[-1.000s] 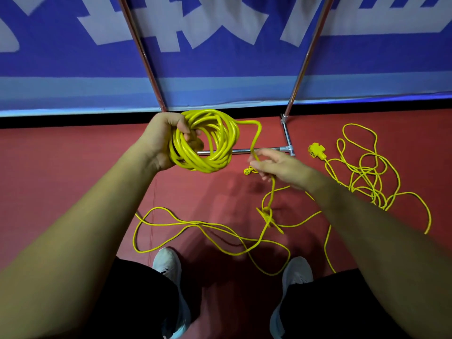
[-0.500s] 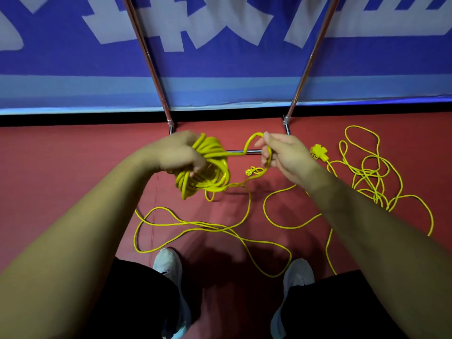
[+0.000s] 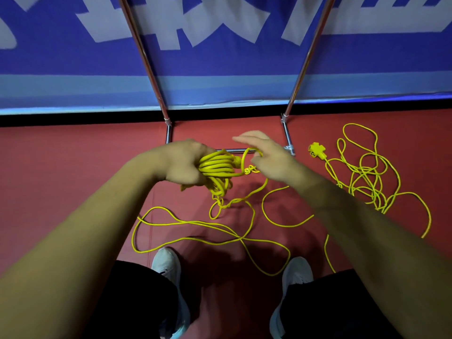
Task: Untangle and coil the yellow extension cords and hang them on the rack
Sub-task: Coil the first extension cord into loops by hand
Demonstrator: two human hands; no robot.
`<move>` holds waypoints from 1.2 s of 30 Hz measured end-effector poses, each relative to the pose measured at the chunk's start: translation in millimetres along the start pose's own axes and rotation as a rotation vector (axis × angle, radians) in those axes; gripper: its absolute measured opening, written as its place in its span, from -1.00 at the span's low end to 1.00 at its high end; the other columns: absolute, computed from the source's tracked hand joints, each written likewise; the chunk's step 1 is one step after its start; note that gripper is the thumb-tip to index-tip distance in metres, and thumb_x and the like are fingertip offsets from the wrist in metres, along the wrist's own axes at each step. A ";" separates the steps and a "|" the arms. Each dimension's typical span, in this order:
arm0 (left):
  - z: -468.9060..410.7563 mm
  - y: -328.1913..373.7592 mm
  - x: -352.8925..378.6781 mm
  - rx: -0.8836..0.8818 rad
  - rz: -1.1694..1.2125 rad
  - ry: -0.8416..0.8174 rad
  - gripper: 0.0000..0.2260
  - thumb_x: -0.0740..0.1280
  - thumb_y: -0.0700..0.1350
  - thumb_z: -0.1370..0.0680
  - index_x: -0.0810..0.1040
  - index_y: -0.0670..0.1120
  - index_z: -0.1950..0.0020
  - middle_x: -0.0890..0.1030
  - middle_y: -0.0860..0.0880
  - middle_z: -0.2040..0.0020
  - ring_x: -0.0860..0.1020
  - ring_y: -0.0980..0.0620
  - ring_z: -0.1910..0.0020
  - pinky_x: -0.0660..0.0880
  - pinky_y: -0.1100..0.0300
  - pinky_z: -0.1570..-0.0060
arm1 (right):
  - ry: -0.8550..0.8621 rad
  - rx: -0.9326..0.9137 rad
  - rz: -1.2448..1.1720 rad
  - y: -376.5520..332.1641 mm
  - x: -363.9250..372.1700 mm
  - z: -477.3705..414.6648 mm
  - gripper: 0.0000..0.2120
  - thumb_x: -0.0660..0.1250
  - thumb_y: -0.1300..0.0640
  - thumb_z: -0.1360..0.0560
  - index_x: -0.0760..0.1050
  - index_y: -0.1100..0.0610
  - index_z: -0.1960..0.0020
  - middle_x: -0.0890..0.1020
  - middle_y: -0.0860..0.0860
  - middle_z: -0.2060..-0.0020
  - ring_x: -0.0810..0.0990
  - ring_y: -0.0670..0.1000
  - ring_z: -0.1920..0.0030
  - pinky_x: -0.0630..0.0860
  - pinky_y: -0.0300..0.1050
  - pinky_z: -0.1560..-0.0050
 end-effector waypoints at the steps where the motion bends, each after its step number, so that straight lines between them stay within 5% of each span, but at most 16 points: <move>1: 0.3 2.1 0.3 0.015 0.018 -0.007 -0.79 0.35 -0.32 -0.36 0.61 -0.05 0.12 0.65 -0.01 0.40 0.64 0.03 0.43 0.61 0.08 0.33 | -0.070 -0.049 -0.078 -11.5 5.5 2.8 -0.39 0.17 0.54 -0.42 0.44 0.16 -0.41 0.43 0.08 -0.27 0.50 -0.36 0.06 0.36 -0.51 0.09; 3: 1.0 3.7 2.8 0.022 0.037 -0.029 -0.78 0.33 -0.34 -0.34 0.60 -0.05 0.15 0.63 0.00 0.42 0.63 0.00 0.45 0.62 0.02 0.35 | -0.216 -0.073 -0.218 -25.0 17.0 6.9 -0.45 0.21 0.45 -0.50 0.45 0.04 -0.40 0.51 0.00 -0.20 0.51 -0.22 0.32 0.44 -0.34 0.29; 5: 2.5 4.8 6.3 0.022 0.071 -0.057 -0.77 0.32 -0.31 -0.30 0.61 -0.05 0.14 0.62 -0.02 0.41 0.62 -0.03 0.45 0.62 -0.02 0.37 | -0.313 -0.020 -0.295 -21.9 25.9 9.6 -0.52 0.23 0.35 -0.56 0.46 -0.10 -0.35 0.58 -0.09 0.19 0.43 0.04 0.41 0.40 -0.11 0.43; 7: 3.8 3.9 8.5 0.014 0.100 -0.071 -0.78 0.32 -0.27 -0.28 0.61 -0.04 0.15 0.64 -0.05 0.38 0.63 -0.06 0.42 0.62 -0.02 0.37 | -0.348 0.041 -0.343 -14.4 29.2 10.7 -0.60 0.26 0.30 -0.59 0.48 -0.09 -0.31 0.48 -0.12 0.42 0.35 0.06 0.46 0.32 -0.14 0.46; 10: 2.9 -0.5 6.5 -0.012 0.135 -0.047 -0.79 0.33 -0.23 -0.26 0.59 -0.06 0.14 0.67 -0.09 0.33 0.66 -0.12 0.36 0.62 -0.03 0.33 | -0.280 0.024 -0.318 -20.5 20.3 10.3 -0.72 0.27 0.29 -0.60 0.51 0.08 -0.27 0.50 -0.11 0.40 0.32 -0.11 0.55 0.29 -0.27 0.53; 13: 1.5 -2.8 2.7 -0.026 0.205 -0.028 -0.74 0.31 -0.20 -0.23 0.59 -0.04 0.12 0.67 -0.13 0.32 0.66 -0.19 0.36 0.62 -0.01 0.36 | -0.137 -0.058 -0.169 -31.4 4.9 7.1 -0.83 0.29 0.29 -0.58 0.55 0.23 -0.16 0.59 -0.20 0.35 0.51 -0.20 0.42 0.39 -0.37 0.34; 15: 0.1 -2.9 1.2 -0.040 0.220 -0.018 -0.78 0.33 -0.21 -0.25 0.58 -0.05 0.13 0.67 -0.13 0.33 0.65 -0.19 0.38 0.61 0.02 0.39 | -0.033 -0.104 -0.054 -32.5 -2.0 4.1 -0.90 0.35 0.23 -0.55 0.58 0.16 -0.06 0.62 -0.08 0.20 0.54 -0.21 0.24 0.43 -0.29 0.17; 20: -0.3 -15.2 -12.0 -0.119 0.324 0.143 -0.78 0.31 -0.17 -0.20 0.53 -0.11 0.17 0.60 -0.02 0.41 0.56 -0.02 0.49 0.52 0.12 0.45 | 0.022 -0.034 -0.077 -20.6 -6.8 3.5 -0.96 0.37 0.21 -0.53 0.58 0.14 0.02 0.62 0.08 0.30 0.56 -0.13 0.36 0.48 -0.29 0.27; 25: 5.1 -22.0 -32.7 -0.115 0.569 0.353 -0.84 0.29 -0.24 -0.17 0.43 -0.13 0.28 0.40 0.01 0.48 0.35 0.01 0.50 0.26 0.26 0.49 | 0.113 0.046 -0.097 1.4 -19.4 2.0 -0.93 0.38 0.21 -0.52 0.58 0.17 0.13 0.57 -0.15 0.37 0.49 -0.26 0.36 0.37 -0.37 0.23; 28: 5.5 -24.7 -34.3 -0.123 0.644 0.373 -0.82 0.30 -0.25 -0.14 0.45 -0.17 0.28 0.40 -0.09 0.46 0.33 -0.01 0.50 0.23 0.26 0.47 | 0.144 0.097 -0.202 12.0 -28.7 3.1 -0.93 0.34 0.27 -0.55 0.58 0.23 0.09 0.55 -0.23 0.48 0.48 -0.28 0.47 0.36 -0.42 0.38; 31: 3.3 -20.9 -23.7 -0.149 0.732 0.296 -0.87 0.29 -0.27 -0.15 0.45 -0.21 0.32 0.45 -0.05 0.53 0.34 0.05 0.61 0.22 0.32 0.57 | 0.119 0.073 -0.167 12.9 -24.8 3.0 -0.87 0.30 0.36 -0.54 0.58 0.27 -0.04 0.58 -0.23 0.32 0.50 -0.33 0.41 0.37 -0.44 0.35; 33: 0.2 -18.7 -17.6 -0.145 0.814 0.247 -0.89 0.28 -0.28 -0.20 0.47 -0.24 0.30 0.54 -0.11 0.50 0.42 0.02 0.60 0.30 0.31 0.55 | 0.146 0.058 -0.125 14.4 -25.5 1.8 -0.76 0.27 0.40 -0.53 0.57 0.24 -0.14 0.57 -0.14 0.12 0.51 -0.38 0.32 0.37 -0.49 0.30; 36: -2.7 -17.2 -13.8 -0.114 0.976 0.218 -0.97 0.28 -0.28 -0.27 0.52 -0.21 0.35 0.59 -0.18 0.42 0.55 -0.06 0.49 0.50 0.23 0.41 | 0.226 0.105 -0.094 28.2 -37.3 -0.6 -0.75 0.24 0.36 -0.54 0.60 0.17 -0.12 0.59 -0.24 0.24 0.50 -0.38 0.36 0.32 -0.51 0.29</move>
Point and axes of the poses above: each hand's wrist, its own z-axis away from the middle knuckle, its own x-axis out of the palm, y = z × x, the point moved 9 cm from there along -z, towards the middle knuckle
